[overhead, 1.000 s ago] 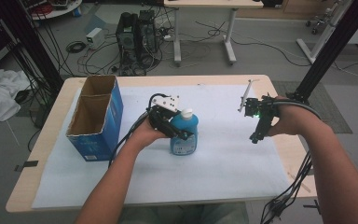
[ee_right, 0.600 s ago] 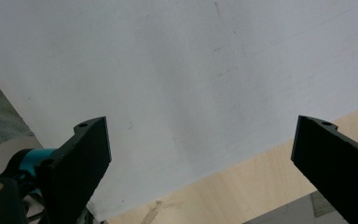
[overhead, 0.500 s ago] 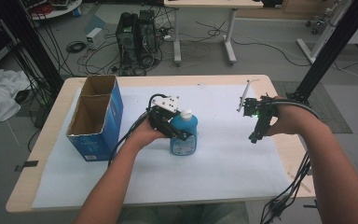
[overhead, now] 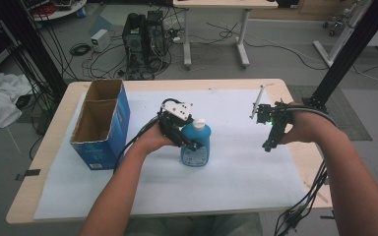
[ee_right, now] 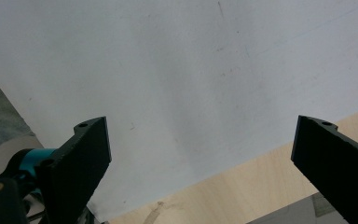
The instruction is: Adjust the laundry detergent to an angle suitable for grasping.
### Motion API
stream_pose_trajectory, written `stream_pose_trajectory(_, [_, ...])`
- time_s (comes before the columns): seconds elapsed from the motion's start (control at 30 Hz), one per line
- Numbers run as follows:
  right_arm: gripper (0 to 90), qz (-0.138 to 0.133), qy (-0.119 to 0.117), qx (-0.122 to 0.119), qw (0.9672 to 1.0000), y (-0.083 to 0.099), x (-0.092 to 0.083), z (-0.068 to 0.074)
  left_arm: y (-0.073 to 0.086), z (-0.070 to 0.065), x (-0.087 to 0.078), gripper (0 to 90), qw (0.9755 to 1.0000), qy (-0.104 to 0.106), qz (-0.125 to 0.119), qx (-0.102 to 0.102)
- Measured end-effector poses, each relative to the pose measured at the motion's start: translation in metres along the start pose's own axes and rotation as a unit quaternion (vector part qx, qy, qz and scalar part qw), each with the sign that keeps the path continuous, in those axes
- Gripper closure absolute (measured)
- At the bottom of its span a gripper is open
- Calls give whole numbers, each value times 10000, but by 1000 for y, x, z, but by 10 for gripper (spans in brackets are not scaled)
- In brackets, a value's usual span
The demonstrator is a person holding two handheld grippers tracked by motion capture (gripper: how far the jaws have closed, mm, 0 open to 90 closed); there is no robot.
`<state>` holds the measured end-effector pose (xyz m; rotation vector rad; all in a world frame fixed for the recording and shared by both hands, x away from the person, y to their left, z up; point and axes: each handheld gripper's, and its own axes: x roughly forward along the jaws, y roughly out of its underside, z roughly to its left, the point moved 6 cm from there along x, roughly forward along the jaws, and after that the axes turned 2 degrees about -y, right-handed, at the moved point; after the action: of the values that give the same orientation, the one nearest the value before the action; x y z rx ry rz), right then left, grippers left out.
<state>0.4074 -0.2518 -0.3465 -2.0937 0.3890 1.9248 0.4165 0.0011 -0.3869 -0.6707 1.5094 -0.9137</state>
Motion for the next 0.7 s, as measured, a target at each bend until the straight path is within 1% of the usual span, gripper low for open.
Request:
stream_pose_trajectory(0.03, [38, 61, 30, -5, 10000, 0, -1, 0, 0, 0, 0, 423, 10000, 12, -58, -64])
stream_pose_trajectory(0.07, [38, 43, 30, -92, 9999, 1, -1, -2, -2, -2, 2, 423, 9994, -18, -225, -268])
stream_pose_trajectory(0.1, [38, 71, 23, 24, 10000, 1, -1, 0, -1, -1, 1, 423, 9995, -17, -194, -248])
stream_pose_trajectory(0.13, [38, 86, 29, 48, 9999, 1, -1, 0, 0, 0, 1, 422, 9996, -36, -171, -238])
stream_pose_trajectory(0.17, [38, 37, 32, -116, 9999, 1, 0, -2, 0, 1, 1, 423, 9996, -41, -181, -223])
stream_pose_trajectory(0.2, [37, 38, 32, -115, 9999, 1, 0, -2, 3, 3, 0, 423, 9999, -20, -34, -93])
stream_pose_trajectory(0.27, [37, 47, 33, -97, 9999, 1, 0, -2, 3, 4, 0, 423, 10000, -38, -21, -68])
stream_pose_trajectory(0.3, [37, 50, 21, -97, 9999, 1, 0, -2, 3, 4, 0, 423, 9999, -22, -48, -96])
stream_pose_trajectory(0.33, [38, 51, 23, -96, 9999, 1, 0, -2, 3, 5, 0, 423, 10000, -40, -49, -61])
stream_pose_trajectory(0.37, [38, 53, 28, -91, 9999, 1, 0, -2, 3, 5, 1, 423, 9999, -28, -45, -94])
stream_pose_trajectory(0.4, [37, 48, 26, -119, 9999, 1, 0, -3, 2, 6, 1, 423, 10000, -37, -51, -65])
stream_pose_trajectory(0.43, [37, 82, 21, 15, 10000, 1, -1, -1, 1, 7, 1, 423, 10000, -31, -21, -67])
stream_pose_trajectory(0.47, [37, 49, 33, -95, 9999, 1, 0, -2, 1, 7, 2, 422, 10000, -37, -26, -60])
stream_pose_trajectory(0.5, [38, 56, 32, -86, 9999, 0, 0, -2, 0, 7, 3, 422, 9999, -29, -73, -114])
stream_pose_trajectory(0.53, [37, 94, 26, 33, 9999, 0, 0, 0, -1, 5, 5, 423, 9996, -12, -179, -222])
stream_pose_trajectory(0.57, [38, 93, 26, 45, 9999, 0, 0, 1, 0, 6, 5, 422, 9997, -4, -169, -186])
stream_pose_trajectory(0.6, [37, 68, 28, -45, 10000, 0, 1, -1, 0, 6, 5, 423, 9999, 25, -98, -103])
stream_pose_trajectory(0.63, [37, 49, 33, -99, 9999, 0, 1, -2, 1, 7, 4, 422, 10000, 5, -29, 37])
stream_pose_trajectory(0.67, [37, 49, 34, -102, 9999, 0, 1, -2, 1, 6, 5, 422, 10000, 18, -26, 26])
stream_pose_trajectory(0.7, [37, 47, 31, -109, 9999, 0, 1, -2, 1, 7, 5, 421, 10000, 21, 4, 77])
